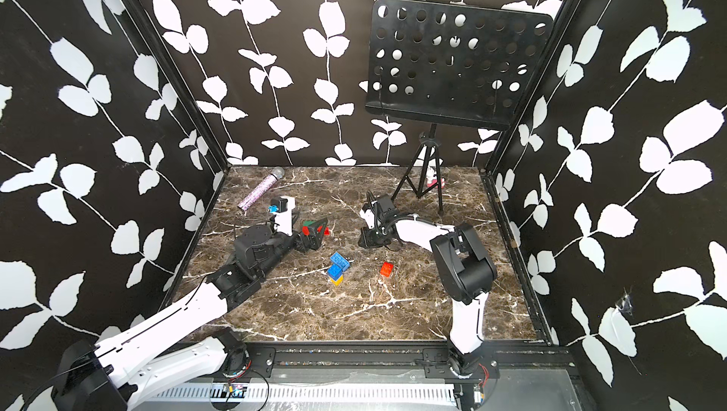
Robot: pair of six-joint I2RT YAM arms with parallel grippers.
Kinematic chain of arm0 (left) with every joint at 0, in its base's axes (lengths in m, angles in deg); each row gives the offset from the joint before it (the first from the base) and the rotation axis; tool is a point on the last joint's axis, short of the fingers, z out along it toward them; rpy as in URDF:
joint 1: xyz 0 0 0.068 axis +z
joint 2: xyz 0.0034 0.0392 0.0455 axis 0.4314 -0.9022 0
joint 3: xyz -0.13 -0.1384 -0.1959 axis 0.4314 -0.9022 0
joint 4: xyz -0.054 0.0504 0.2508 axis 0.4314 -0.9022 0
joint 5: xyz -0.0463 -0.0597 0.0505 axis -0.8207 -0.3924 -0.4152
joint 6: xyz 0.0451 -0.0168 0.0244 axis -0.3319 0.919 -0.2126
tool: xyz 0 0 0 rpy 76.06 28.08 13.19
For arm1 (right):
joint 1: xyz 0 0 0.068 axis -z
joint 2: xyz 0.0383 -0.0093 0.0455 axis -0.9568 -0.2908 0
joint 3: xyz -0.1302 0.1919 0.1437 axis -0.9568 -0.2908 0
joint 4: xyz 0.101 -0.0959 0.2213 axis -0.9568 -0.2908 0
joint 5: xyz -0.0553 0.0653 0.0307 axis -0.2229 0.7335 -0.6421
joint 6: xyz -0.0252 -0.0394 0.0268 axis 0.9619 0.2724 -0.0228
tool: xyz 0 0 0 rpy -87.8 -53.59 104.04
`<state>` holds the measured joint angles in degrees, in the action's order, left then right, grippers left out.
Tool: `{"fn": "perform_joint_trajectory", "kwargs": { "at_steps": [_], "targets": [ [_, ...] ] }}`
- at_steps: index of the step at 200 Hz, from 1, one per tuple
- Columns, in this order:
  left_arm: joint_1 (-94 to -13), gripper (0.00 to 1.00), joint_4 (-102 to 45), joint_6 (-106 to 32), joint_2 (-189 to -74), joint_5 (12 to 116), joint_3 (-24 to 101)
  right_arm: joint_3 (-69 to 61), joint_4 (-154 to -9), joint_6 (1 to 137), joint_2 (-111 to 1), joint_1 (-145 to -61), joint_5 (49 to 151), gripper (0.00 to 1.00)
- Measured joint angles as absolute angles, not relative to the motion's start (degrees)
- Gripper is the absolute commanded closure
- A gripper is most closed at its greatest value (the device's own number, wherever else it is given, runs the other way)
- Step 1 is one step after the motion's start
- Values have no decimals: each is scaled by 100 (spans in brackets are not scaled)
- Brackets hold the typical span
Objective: Assemble the letter r with lego
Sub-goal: Adjust the lego brick at the center of the board, then pick up the lego brick from the center of the board.
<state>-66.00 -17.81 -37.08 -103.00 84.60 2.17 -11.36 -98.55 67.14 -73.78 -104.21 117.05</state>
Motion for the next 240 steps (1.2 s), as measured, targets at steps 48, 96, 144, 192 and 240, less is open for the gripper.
{"fn": "perform_joint_trajectory", "kwargs": {
  "at_steps": [48, 96, 144, 192, 240],
  "targets": [
    [-6600, 1, -1816, -3728, -10322, 8491, 217, -834, -9879, 7053, -7094, -11044, 11873, 49],
    [-6600, 1, -1914, -3728, -10464, 8491, 217, 34, -10515, 7566, -7782, -11203, 11770, 46],
    [-6600, 1, -2004, -3725, -10501, 8539, 217, 860, -11459, 8180, -8250, -11645, 11005, 44],
    [-6600, 1, -2030, -3719, -10514, 8602, 217, 987, -11940, 8423, -8499, -11887, 10667, 43],
    [-6600, 1, -2045, -3701, -10512, 8611, 217, 1109, -12097, 8454, -8687, -11911, 10470, 43]
  ]
}}
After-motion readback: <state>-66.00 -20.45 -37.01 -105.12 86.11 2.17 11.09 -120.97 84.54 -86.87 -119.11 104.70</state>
